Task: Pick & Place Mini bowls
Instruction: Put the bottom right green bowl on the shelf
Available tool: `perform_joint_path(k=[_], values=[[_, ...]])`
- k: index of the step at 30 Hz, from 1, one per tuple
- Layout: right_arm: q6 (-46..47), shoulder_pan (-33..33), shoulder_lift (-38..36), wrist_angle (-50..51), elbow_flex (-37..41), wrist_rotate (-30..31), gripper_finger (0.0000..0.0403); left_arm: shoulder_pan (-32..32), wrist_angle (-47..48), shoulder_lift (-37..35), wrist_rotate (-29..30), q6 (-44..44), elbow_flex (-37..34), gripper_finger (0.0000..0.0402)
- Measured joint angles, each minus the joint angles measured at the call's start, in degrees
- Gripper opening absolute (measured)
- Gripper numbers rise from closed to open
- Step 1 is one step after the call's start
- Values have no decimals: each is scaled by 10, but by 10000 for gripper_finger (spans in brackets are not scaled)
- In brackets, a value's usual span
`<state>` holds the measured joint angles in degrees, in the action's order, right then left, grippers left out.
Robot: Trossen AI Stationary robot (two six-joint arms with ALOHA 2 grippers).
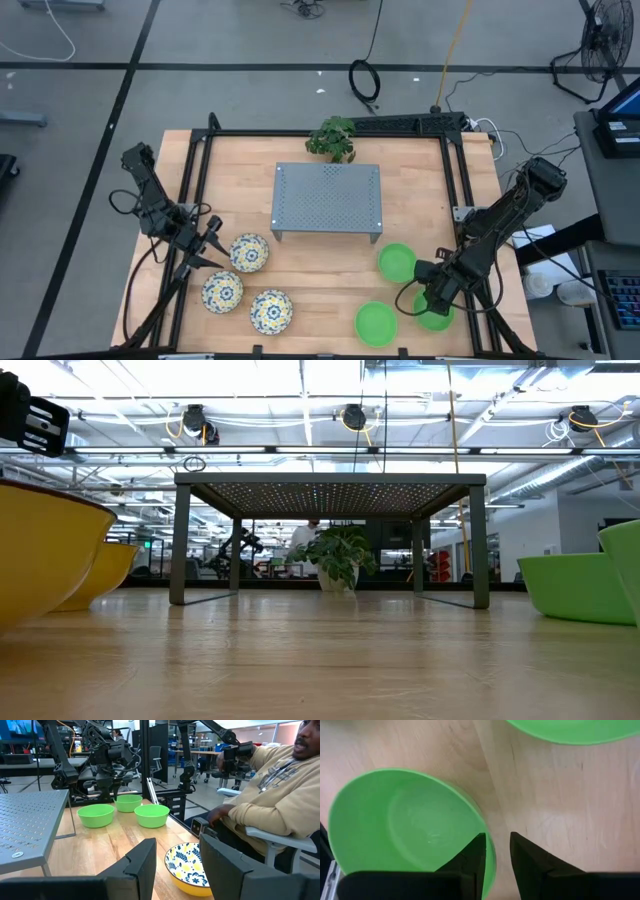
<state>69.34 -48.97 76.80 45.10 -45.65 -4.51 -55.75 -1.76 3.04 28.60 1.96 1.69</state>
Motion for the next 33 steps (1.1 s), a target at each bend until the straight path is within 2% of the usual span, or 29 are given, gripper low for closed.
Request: perform_joint_path(k=[14,26,33], values=[[0,0,0,2,0,0,72,0,0,0,0,0,0,152],[-11,0,0,2,0,0,7,0,0,0,0,0,0,152],[-11,0,0,1,0,0,8,0,0,0,0,0,0,152]])
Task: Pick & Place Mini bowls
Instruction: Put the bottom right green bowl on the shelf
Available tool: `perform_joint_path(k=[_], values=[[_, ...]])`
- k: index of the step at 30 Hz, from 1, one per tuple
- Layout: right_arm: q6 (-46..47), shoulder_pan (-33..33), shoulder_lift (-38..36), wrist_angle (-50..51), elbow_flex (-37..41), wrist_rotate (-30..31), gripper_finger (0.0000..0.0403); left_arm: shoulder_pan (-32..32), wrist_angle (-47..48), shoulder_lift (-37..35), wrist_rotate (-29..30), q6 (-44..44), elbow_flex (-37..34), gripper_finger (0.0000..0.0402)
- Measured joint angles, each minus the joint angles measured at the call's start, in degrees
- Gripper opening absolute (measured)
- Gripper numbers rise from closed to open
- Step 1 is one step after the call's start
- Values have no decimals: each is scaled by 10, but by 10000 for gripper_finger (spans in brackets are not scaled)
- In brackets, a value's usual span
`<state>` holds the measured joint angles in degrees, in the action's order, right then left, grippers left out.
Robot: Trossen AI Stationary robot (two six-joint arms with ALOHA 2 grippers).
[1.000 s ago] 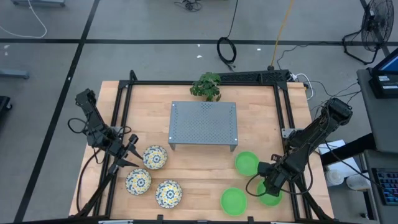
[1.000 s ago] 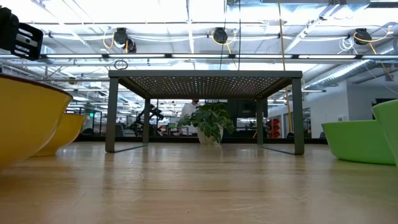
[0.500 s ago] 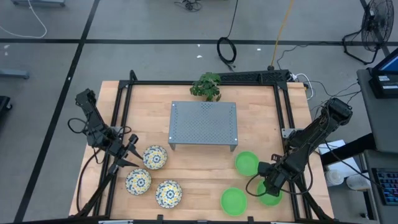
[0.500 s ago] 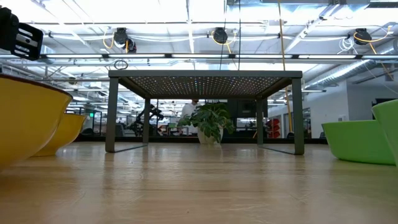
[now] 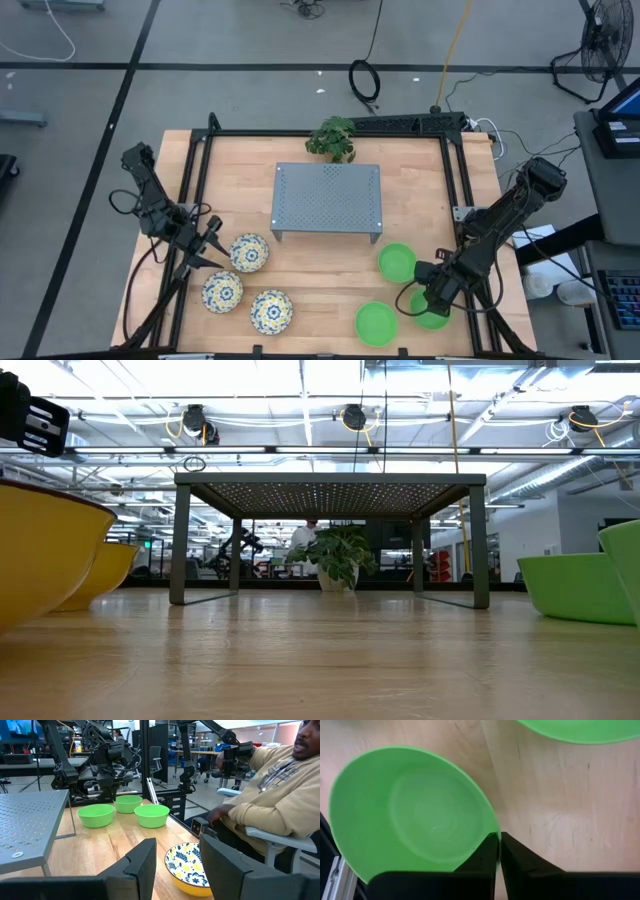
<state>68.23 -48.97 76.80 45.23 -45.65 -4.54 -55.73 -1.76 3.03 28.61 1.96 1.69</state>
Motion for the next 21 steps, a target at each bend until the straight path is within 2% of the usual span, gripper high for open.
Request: perform_joint_path(k=[21], values=[[0,0,0,0,0,-2,2,0,0,0,0,0,0,152]])
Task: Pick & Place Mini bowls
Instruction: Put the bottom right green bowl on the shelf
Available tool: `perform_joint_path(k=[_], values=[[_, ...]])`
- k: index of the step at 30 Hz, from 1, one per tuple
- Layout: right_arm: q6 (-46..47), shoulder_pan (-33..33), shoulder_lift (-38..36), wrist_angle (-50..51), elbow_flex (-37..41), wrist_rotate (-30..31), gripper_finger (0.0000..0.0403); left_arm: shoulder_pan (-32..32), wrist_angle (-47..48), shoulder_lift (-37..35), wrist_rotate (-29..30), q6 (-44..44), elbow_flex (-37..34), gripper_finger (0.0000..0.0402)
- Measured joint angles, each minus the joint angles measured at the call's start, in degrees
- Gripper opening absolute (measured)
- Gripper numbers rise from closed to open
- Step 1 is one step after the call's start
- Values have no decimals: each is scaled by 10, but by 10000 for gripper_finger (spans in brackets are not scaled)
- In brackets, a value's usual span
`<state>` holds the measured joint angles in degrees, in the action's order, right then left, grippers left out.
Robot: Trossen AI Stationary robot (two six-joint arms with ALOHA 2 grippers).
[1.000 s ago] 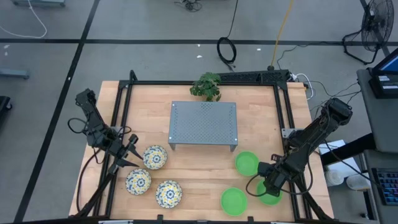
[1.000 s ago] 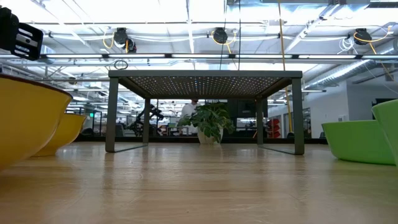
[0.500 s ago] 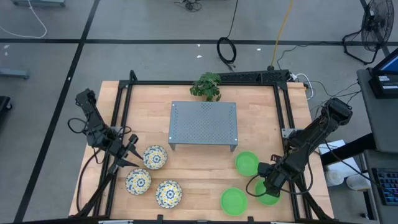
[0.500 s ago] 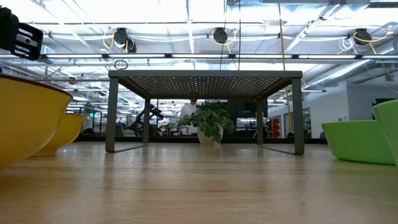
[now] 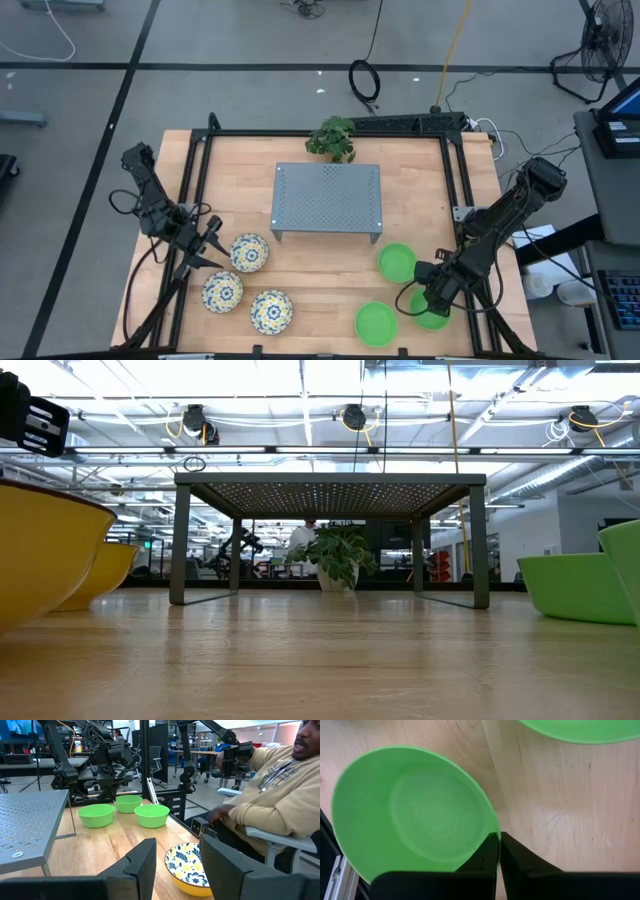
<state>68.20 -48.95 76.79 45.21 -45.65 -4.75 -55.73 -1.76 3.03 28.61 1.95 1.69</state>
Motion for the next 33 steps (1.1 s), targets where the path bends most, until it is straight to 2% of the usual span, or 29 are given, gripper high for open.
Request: perform_joint_path(k=[33], values=[[16,2,-70,-43,0,2,0,0,0,0,0,0,0,152]])
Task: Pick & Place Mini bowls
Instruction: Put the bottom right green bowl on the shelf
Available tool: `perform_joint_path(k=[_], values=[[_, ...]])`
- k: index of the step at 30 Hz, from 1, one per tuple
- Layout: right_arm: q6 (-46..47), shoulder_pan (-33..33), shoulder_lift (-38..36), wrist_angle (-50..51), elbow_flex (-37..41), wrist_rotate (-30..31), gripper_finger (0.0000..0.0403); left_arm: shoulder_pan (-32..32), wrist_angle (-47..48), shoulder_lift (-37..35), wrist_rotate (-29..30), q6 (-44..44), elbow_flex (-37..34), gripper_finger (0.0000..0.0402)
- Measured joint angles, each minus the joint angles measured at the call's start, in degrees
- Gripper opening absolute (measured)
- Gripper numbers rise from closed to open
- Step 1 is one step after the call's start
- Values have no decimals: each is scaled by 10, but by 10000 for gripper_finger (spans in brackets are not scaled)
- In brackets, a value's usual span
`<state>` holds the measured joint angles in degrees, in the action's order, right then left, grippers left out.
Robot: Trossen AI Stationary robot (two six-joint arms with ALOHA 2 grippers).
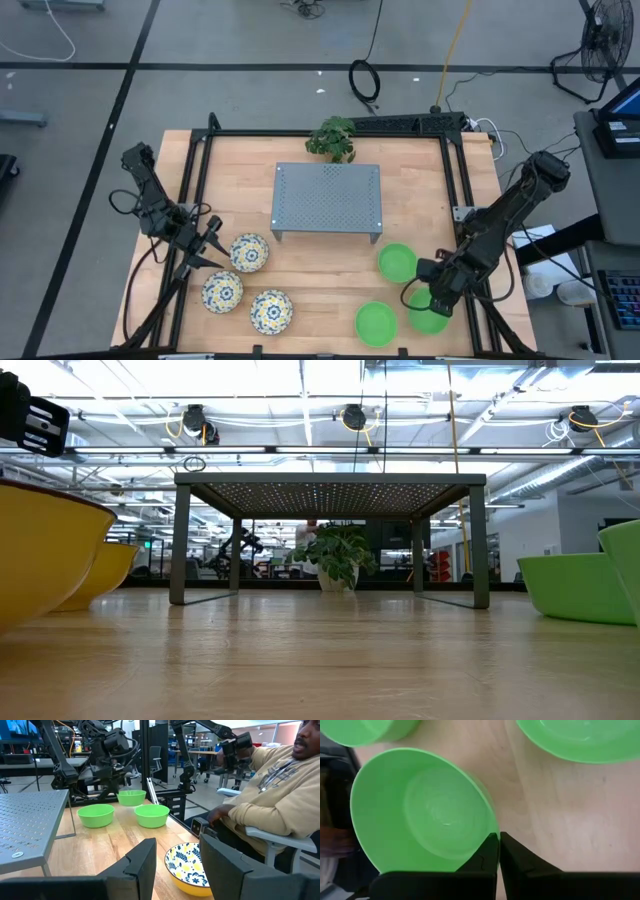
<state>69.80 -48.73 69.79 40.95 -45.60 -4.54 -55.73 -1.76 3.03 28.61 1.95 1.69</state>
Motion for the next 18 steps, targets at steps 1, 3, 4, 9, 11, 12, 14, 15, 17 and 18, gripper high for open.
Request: perform_joint_path(k=[1,3,4,9,11,12,14,15,17,18], values=[[0,0,-1,-5,0,1,0,0,0,0,0,0,0,152],[0,0,-4,-12,0,1,0,0,0,0,0,0,0,152],[0,0,-5,-14,0,1,0,0,0,0,0,0,0,152],[0,0,-12,-36,0,1,0,0,0,0,0,0,0,152],[0,0,-14,-41,0,1,0,0,0,0,0,0,0,152],[0,0,-15,-43,0,1,0,0,0,0,0,0,0,152],[-1,0,-15,-49,0,1,0,0,0,0,0,0,0,152],[-1,0,-15,-52,0,1,0,0,0,0,0,0,0,152],[-5,0,-15,-60,0,1,0,0,0,0,0,0,0,152],[-5,0,-15,-64,0,2,0,0,0,0,0,0,0,152]])
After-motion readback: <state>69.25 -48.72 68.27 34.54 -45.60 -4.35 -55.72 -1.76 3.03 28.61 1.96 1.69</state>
